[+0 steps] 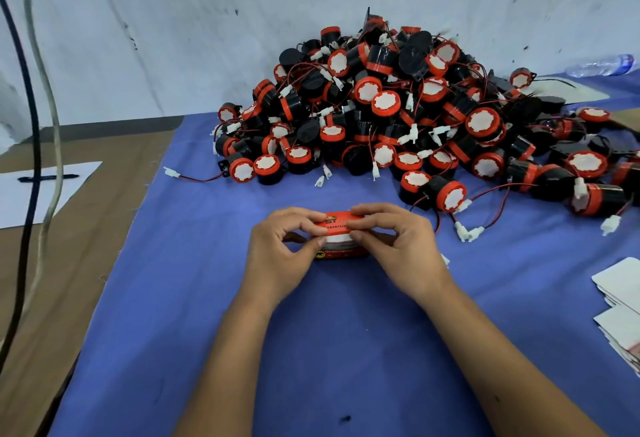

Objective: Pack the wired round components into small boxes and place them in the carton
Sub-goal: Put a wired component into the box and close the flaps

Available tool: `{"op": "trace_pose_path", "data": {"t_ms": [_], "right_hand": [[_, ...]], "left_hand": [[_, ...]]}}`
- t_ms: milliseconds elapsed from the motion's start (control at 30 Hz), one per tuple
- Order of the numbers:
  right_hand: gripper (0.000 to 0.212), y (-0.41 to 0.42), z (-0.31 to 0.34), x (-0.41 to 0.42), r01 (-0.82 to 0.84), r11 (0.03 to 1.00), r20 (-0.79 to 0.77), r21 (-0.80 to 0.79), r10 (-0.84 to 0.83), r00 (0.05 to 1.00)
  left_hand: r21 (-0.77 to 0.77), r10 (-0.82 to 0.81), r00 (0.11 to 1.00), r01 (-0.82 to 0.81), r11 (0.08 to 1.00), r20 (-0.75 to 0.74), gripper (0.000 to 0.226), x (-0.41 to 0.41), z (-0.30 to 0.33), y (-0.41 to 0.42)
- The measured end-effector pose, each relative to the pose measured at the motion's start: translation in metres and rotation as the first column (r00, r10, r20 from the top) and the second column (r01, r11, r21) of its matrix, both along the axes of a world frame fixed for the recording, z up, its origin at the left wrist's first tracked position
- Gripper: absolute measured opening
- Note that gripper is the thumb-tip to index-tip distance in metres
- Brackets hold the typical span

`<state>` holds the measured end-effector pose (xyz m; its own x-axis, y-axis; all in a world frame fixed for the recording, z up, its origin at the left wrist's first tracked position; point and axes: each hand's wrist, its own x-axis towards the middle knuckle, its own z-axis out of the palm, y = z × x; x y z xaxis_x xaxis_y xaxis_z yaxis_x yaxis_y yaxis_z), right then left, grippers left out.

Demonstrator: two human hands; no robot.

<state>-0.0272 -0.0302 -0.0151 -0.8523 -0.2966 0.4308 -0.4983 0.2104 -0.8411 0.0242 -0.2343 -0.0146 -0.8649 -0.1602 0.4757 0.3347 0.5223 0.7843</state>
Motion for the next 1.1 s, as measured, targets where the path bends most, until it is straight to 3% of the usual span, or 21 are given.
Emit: {"op": "trace_pose_path", "data": {"t_ms": [100,267,367,600,733,833,967,1100], "right_hand": [[0.011,-0.003,0.003,-0.003,0.040,0.997,-0.069,0.067,-0.035,0.997],[0.010,-0.006,0.007,-0.009,0.037,0.988,-0.118,0.152,-0.019,0.993],[0.009,-0.006,0.006,-0.012,0.042,0.982,-0.145,0.185,-0.015,0.989],[0.024,-0.002,0.001,-0.003,0.107,0.931,-0.356,0.349,0.026,0.934],[0.036,0.001,0.002,0.008,0.144,0.895,-0.389,0.422,0.035,0.921],[0.047,-0.004,0.004,0.021,0.242,0.832,-0.439,0.499,0.002,0.898],[0.051,0.000,0.003,0.026,0.257,0.798,-0.479,0.545,0.045,0.876],[0.042,0.001,0.005,0.026,0.254,0.804,-0.475,0.538,0.040,0.879]], "left_hand": [[-0.072,-0.011,1.000,0.011,0.997,-0.004,0.032,0.001,0.000,0.009],[0.002,-0.002,0.999,0.002,1.000,0.054,0.036,-0.001,-0.001,0.012],[-0.033,0.004,0.998,-0.002,0.999,0.059,0.037,0.000,0.000,0.013],[-0.173,0.134,0.991,-0.134,0.976,-0.011,0.026,-0.001,0.001,0.018],[-0.360,0.203,0.962,-0.257,0.897,-0.181,0.023,-0.001,0.001,0.021],[-0.405,0.195,0.947,-0.287,0.868,-0.254,0.021,0.002,-0.001,0.027],[-0.404,0.198,0.953,-0.279,0.871,-0.231,0.020,0.005,-0.003,0.030],[-0.401,0.195,0.962,-0.257,0.879,-0.189,0.023,0.006,-0.003,0.033]]}}
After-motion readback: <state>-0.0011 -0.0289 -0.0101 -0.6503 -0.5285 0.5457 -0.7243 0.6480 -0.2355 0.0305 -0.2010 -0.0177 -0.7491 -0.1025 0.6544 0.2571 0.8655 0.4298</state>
